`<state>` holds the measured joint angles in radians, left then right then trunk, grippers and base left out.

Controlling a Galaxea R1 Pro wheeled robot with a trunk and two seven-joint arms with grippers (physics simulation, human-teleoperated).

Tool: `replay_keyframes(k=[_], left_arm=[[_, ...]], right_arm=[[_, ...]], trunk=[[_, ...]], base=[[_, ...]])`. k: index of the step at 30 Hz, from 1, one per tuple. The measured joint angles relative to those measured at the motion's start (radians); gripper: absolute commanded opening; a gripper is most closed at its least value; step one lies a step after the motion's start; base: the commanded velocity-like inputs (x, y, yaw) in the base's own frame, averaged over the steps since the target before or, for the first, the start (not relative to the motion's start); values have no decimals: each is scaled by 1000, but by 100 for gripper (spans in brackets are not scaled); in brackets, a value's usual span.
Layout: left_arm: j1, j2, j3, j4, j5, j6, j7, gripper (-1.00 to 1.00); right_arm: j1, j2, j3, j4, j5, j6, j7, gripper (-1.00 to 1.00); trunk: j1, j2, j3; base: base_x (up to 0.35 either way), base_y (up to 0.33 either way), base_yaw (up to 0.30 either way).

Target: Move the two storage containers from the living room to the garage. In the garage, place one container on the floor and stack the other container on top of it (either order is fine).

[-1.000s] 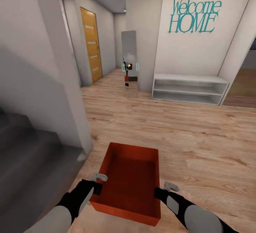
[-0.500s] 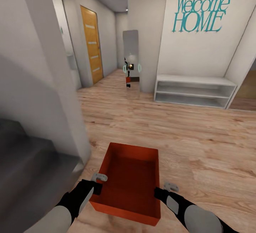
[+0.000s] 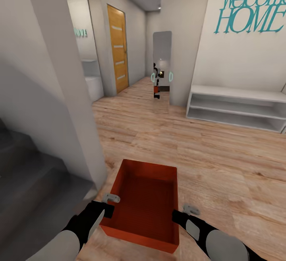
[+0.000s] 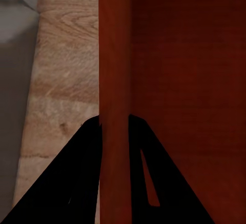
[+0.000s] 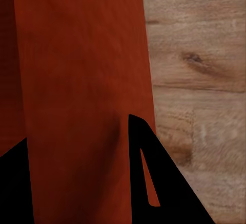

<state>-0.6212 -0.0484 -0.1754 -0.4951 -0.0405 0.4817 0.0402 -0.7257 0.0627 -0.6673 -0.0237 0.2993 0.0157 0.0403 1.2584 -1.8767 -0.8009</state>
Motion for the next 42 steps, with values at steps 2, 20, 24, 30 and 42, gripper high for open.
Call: replay_keyframes(k=[2, 20, 24, 30, 42], left_arm=[[0, -1, 1, 0, -1, 0, 0, -100], [0, -1, 0, 0, -2, 0, 0, -100], [0, -2, 0, 0, -3, 0, 1, -100], [0, -1, -4, 1, -9, -1, 0, -100], [0, -1, -6, 1, -12, -1, 0, -100]], right_arm=[[0, 0, 0, 0, 0, 0, 1, -100], [1, -1, -1, 0, 0, -1, 1, -100], [2, -1, -2, 0, 0, -1, 2, -100], [11, 1, -11, 0, -1, -11, 2, -100], [14, 2, -16, 0, 1, -15, 2, -100]], trunk=[[0, 0, 0], [0, 0, -1], [0, 0, -1], [0, 0, -1], [0, 0, -1]], base=[[311, -189, 31], [300, -203, 2], [298, -205, 0], [298, -205, 0], [298, -204, 0]])
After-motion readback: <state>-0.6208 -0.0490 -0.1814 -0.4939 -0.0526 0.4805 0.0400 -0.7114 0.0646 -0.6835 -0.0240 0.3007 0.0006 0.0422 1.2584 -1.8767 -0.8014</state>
